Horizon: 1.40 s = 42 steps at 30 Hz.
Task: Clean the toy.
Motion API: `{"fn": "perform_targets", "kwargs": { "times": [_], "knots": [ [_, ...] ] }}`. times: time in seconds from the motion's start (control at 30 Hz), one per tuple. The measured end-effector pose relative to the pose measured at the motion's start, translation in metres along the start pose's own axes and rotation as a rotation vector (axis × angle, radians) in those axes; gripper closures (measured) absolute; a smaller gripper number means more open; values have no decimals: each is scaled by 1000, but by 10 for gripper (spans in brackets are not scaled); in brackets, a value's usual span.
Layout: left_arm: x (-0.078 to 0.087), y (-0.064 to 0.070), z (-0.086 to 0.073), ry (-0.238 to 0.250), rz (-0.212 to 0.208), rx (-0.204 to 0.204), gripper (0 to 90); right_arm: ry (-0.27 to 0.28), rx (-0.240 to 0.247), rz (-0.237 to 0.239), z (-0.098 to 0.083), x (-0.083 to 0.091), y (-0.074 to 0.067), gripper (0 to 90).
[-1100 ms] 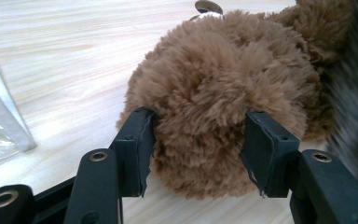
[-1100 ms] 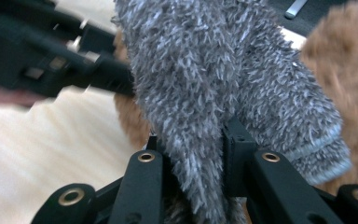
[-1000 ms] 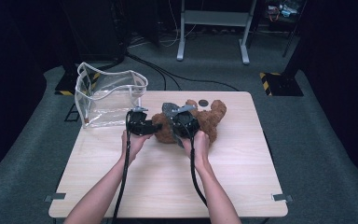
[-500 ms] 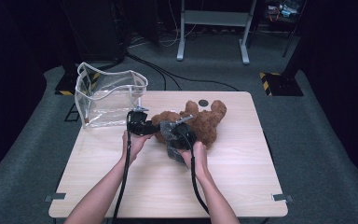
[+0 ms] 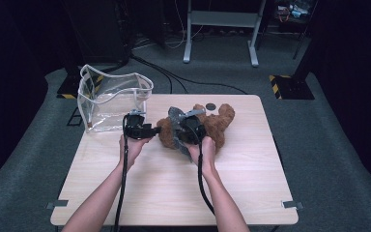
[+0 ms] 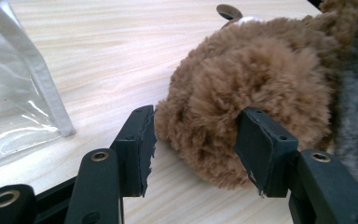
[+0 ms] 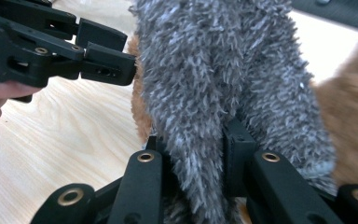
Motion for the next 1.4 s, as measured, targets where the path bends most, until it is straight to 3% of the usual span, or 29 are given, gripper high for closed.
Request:
{"fn": "perform_targets", "kwargs": {
  "times": [0.1, 0.23, 0.3, 0.4, 0.47, 0.63, 0.77, 0.8, 0.93, 1.1, 1.17, 1.27, 1.4],
  "knots": [
    [-4, 0, -1, -10, -3, -2, 470, -34, 14, 30, -3, -14, -7, 729],
    [-9, 1, -1, -9, -7, 4, 470, -62, 26, 71, -13, -17, -15, 730],
    [-10, 2, -1, -5, -5, 9, 472, -112, 34, 114, -23, -21, -17, 730],
    [-10, 2, 0, -3, -8, 9, 472, -185, 36, 121, -38, -26, -17, 729],
    [-10, 2, -1, -2, -11, 12, 472, -174, 25, 121, -41, -20, -11, 730],
    [-12, 3, 0, 1, -9, 10, 473, -63, -10, 91, -27, 3, 2, 729],
    [-12, 3, 0, -3, -8, 6, 476, -17, -9, 61, -12, 0, 2, 726],
    [-12, 4, 1, -2, -7, 8, 477, -35, -21, 59, -10, -4, 0, 726],
    [-12, 4, 1, -12, -7, 5, 481, -83, 5, 80, -14, -24, -8, 726],
    [-13, 4, 1, -3, -13, 8, 478, -207, 43, 126, -29, -30, -19, 725],
    [-13, 4, 1, 2, -14, 7, 478, -233, 67, 137, -36, -26, -16, 725],
    [-12, 4, 1, 0, -16, 11, 474, -249, 56, 154, -48, -13, -7, 726],
    [-13, 4, 1, 2, -17, 14, 473, -251, 19, 132, -64, 5, 12, 724]
  ]
}}
Point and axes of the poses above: each handheld gripper's, and its own axes: x roughly backward along the jaws, z roughly out of its top, y roughly to its right, the point moved 1 cm from there along -x, roughly forward along the jaws, and after that the axes turned 9 degrees about -z, right-handed, at the moved point
